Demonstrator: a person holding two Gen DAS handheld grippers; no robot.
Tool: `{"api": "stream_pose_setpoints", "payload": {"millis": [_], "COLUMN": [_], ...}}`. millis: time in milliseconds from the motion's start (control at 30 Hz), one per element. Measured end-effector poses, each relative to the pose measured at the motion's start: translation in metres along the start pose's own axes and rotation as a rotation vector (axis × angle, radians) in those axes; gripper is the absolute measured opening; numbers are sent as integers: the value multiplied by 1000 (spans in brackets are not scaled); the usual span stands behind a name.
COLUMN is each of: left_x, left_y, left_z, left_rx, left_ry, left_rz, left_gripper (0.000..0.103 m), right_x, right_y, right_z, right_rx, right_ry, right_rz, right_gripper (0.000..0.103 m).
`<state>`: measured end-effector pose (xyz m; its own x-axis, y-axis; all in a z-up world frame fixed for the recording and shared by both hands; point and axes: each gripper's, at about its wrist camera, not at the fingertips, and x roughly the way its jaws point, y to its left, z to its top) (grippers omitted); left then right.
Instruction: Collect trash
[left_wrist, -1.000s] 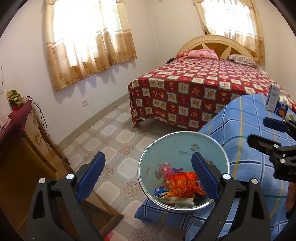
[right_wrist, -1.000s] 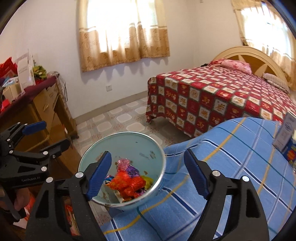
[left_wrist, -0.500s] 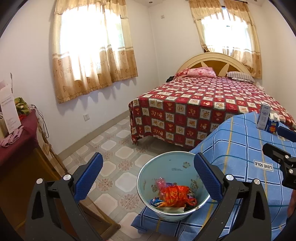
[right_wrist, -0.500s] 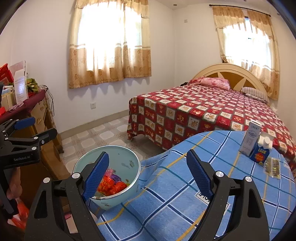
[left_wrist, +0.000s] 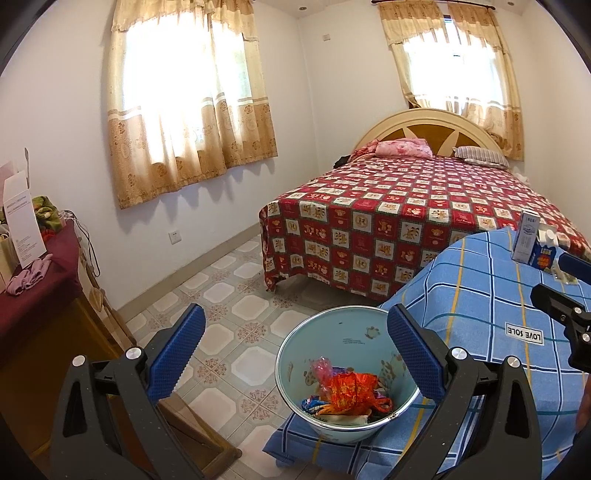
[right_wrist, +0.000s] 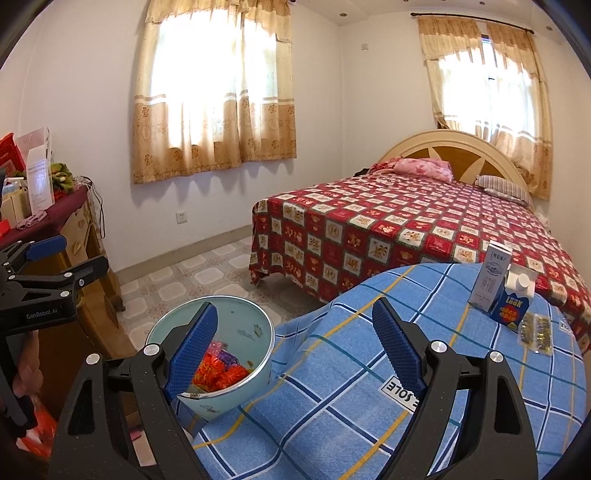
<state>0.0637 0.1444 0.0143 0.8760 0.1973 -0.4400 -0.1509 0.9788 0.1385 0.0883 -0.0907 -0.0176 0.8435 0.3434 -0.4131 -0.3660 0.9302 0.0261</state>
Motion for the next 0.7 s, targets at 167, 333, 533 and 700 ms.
{"api": "stream_pose_setpoints", "payload": {"millis": [167,333,533,700], "left_x": [0,0,-1,-1], "left_y": [2,4,4,5], "left_z": [0,0,0,0], "left_rx": [0,0,-1,-1], "left_ry": [-1,-4,-2,-1], "left_rz": [2,4,2,4], "left_gripper": [97,97,97,97], "right_x": [0,0,0,0], "right_y": [-1,2,4,6], "right_z": [1,0,0,-1], "right_rx": [0,-1,4,7], "right_ry": [-2,-4,-3,-2], "right_rz": [0,0,2,3], "right_gripper": [84,85,85,85]}}
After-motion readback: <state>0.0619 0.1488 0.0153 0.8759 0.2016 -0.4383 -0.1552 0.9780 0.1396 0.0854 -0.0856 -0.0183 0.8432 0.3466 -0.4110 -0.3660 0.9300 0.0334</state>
